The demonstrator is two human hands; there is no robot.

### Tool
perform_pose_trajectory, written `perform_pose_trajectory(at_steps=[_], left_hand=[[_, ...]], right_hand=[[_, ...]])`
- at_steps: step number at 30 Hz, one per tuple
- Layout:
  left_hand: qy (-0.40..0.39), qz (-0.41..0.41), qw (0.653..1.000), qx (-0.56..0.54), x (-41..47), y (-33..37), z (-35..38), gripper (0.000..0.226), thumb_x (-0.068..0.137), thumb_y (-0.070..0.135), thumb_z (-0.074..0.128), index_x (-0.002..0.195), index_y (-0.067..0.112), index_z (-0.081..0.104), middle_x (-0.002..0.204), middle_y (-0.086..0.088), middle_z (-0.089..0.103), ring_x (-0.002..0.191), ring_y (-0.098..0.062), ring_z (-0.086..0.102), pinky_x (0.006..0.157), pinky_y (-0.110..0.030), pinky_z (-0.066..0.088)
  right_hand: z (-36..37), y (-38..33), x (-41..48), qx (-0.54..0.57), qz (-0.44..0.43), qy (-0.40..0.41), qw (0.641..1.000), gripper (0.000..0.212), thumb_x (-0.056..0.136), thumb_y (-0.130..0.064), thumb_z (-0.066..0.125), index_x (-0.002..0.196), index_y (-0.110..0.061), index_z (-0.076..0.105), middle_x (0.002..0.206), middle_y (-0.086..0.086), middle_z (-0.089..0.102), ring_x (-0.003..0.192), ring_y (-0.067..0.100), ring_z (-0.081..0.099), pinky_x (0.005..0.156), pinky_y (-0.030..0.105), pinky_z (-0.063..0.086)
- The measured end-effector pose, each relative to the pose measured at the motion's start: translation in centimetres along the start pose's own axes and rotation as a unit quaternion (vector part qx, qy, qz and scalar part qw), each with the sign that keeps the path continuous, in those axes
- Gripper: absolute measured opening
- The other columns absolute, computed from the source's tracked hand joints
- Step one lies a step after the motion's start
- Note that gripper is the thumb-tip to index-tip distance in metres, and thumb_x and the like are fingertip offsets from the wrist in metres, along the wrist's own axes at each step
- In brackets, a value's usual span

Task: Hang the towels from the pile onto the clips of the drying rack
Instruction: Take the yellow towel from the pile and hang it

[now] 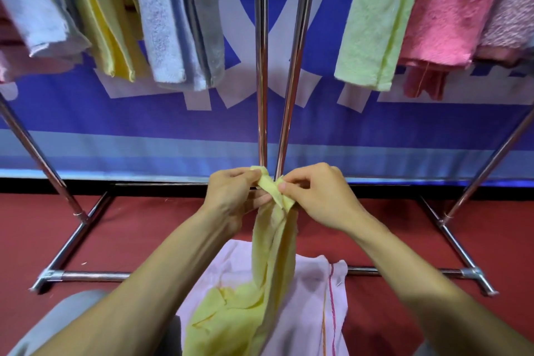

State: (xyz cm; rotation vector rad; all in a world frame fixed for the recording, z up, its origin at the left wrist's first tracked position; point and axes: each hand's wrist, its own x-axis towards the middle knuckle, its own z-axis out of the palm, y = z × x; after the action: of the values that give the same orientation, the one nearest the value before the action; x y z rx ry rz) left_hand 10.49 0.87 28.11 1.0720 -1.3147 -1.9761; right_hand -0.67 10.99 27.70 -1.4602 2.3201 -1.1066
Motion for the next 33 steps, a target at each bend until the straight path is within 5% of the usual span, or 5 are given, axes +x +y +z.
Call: perform_pose_trajectory(at_steps=[6, 17, 23, 28, 33], left_hand=[[0.003, -0.025, 0.998, -0.060, -0.4, -0.1, 0.4, 0.010, 0.092, -0.005, 0.051, 0.089, -0.007, 0.061, 0.054, -0.010, 0.066, 0.044, -0.016, 0.064, 0.046, -0.023, 0.056], [-0.008, 0.033, 0.990, 0.135, 0.5, 0.3, -1.1, 0.010, 0.086, -0.002, 0.053, 0.093, 0.005, 0.056, 0.074, -0.010, 0.058, 0.063, -0.019, 0.059, 0.065, -0.026, 0.047], [-0.203, 0.193, 0.835, 0.473, 0.4, 0.2, -2.1, 0.059, 0.080, -0.002, 0.059, 0.129, 0.030, 0.051, 0.126, 0.011, 0.049, 0.118, -0.002, 0.045, 0.097, -0.020, 0.036], [-0.177, 0.225, 0.768, 0.573, 1.5, -0.2, -2.3, 0.006, 0.085, 0.019, 0.066, 0.089, 0.023, 0.062, 0.094, 0.004, 0.068, 0.089, -0.013, 0.063, 0.079, -0.025, 0.049], [-0.050, 0.246, 0.767, 0.590, 1.9, 0.6, -3.2, 0.020, 0.083, 0.038, 0.070, 0.074, 0.022, 0.061, 0.067, 0.007, 0.059, 0.064, -0.008, 0.053, 0.058, -0.027, 0.039]], right_hand=[[0.0, -0.4, -0.9, 0.004, 0.002, -0.046, 0.999, 0.031, 0.074, -0.052, 0.071, 0.086, -0.023, 0.074, 0.069, -0.001, 0.069, 0.072, 0.015, 0.060, 0.071, 0.028, 0.050], [-1.4, 0.7, -0.4, 0.011, -0.020, -0.034, 0.999, 0.010, 0.083, -0.015, 0.067, 0.080, -0.022, 0.072, 0.073, -0.007, 0.072, 0.074, 0.005, 0.066, 0.078, 0.025, 0.051], [-3.2, 1.3, -0.8, 0.119, -0.052, -0.066, 0.989, 0.022, 0.087, -0.006, 0.065, 0.076, -0.024, 0.069, 0.071, -0.007, 0.067, 0.067, 0.001, 0.058, 0.069, 0.019, 0.047], [-4.1, 1.6, -1.2, 0.162, -0.057, -0.025, 0.985, 0.022, 0.090, -0.002, 0.060, 0.078, -0.020, 0.066, 0.071, -0.008, 0.065, 0.068, 0.002, 0.056, 0.070, 0.022, 0.047], [-4.9, 3.0, -1.2, 0.058, -0.025, 0.083, 0.995, 0.020, 0.083, -0.014, 0.069, 0.073, -0.031, 0.068, 0.070, -0.010, 0.069, 0.071, 0.005, 0.062, 0.072, 0.020, 0.047]])
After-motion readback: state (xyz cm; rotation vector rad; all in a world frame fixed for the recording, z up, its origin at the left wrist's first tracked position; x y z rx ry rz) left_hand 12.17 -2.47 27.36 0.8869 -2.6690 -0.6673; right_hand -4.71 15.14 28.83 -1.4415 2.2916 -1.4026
